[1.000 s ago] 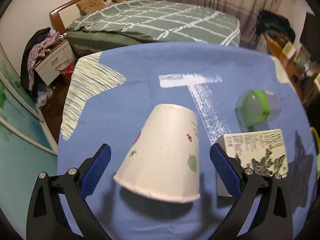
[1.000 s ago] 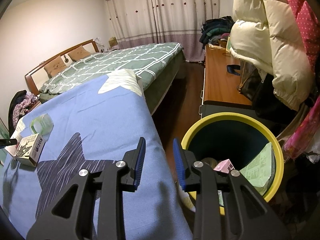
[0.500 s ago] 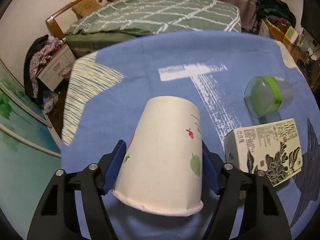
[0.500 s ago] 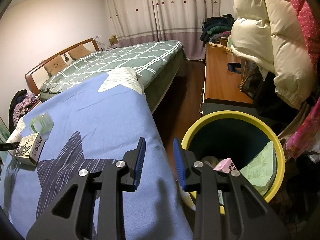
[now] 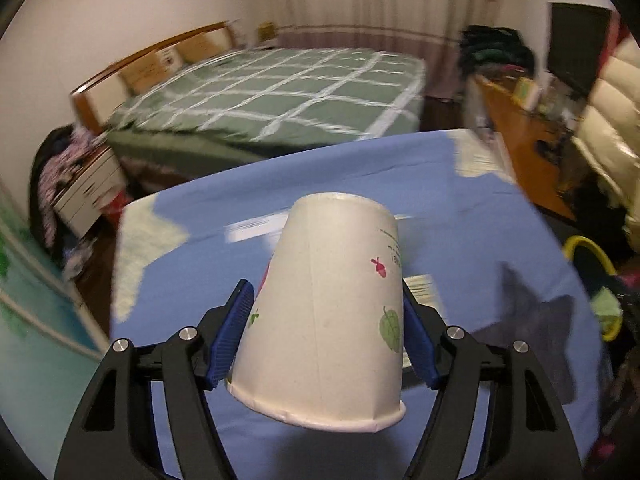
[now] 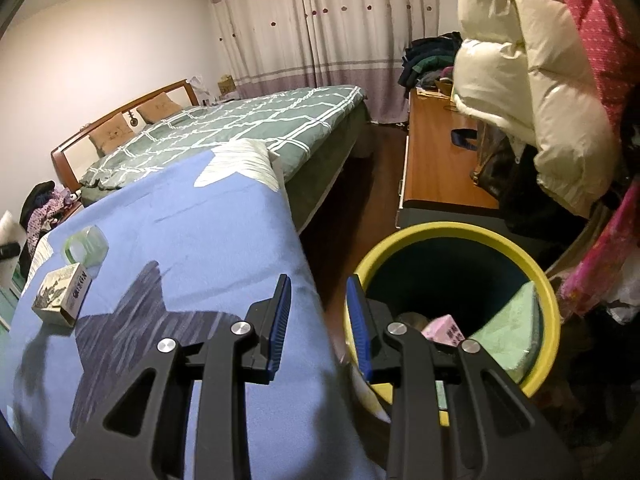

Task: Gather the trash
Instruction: 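Carry the paper cup with the left gripper into the bin and release, then move the right gripper back to the printed tea box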

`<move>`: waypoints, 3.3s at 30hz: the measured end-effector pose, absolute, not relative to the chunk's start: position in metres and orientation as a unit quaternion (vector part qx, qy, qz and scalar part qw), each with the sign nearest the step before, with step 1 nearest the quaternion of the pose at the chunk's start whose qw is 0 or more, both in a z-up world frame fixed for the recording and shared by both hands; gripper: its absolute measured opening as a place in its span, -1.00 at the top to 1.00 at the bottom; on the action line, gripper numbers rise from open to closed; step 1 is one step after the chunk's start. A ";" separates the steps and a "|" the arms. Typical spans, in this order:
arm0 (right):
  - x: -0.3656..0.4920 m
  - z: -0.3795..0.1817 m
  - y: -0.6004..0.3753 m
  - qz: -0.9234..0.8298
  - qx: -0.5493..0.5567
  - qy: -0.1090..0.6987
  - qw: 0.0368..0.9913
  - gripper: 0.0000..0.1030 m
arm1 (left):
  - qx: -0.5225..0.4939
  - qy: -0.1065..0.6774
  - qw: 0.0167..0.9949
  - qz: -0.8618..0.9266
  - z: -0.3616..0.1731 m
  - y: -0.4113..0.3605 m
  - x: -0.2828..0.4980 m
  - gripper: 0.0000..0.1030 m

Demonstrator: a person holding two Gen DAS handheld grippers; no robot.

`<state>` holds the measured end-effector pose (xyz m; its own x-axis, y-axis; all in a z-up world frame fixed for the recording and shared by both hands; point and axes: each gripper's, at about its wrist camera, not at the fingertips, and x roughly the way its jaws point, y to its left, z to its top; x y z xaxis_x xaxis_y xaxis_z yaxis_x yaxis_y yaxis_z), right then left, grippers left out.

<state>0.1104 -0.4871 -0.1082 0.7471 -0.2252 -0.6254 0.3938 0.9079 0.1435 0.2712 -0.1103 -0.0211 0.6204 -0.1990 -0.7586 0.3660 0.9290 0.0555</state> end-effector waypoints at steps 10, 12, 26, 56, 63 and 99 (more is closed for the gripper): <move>0.041 -0.094 -0.537 -0.221 0.141 0.303 0.916 0.30 | 0.155 0.398 0.844 -0.325 -0.032 -0.303 0.223 -0.34; 0.029 -0.094 -0.544 -0.233 0.142 0.301 0.914 0.30 | 0.164 0.400 0.830 -0.352 -0.038 -0.342 0.213 -0.34; -0.011 -0.100 -0.575 -0.268 0.165 0.304 0.899 0.21 | 0.190 0.444 0.768 -0.420 -0.110 -0.522 0.174 -0.47; 0.127 -0.086 -0.405 -0.047 0.076 0.341 0.936 0.17 | -0.022 0.293 0.955 0.045 -0.050 0.016 0.230 -0.90; 0.181 -0.081 -0.332 0.029 0.037 0.357 0.933 0.17 | -0.075 0.298 0.943 0.130 -0.080 0.111 0.234 -0.90; 0.248 -0.080 -0.189 0.235 -0.077 0.387 0.888 -0.69 | -0.117 0.280 0.934 0.188 -0.075 0.123 0.205 -0.91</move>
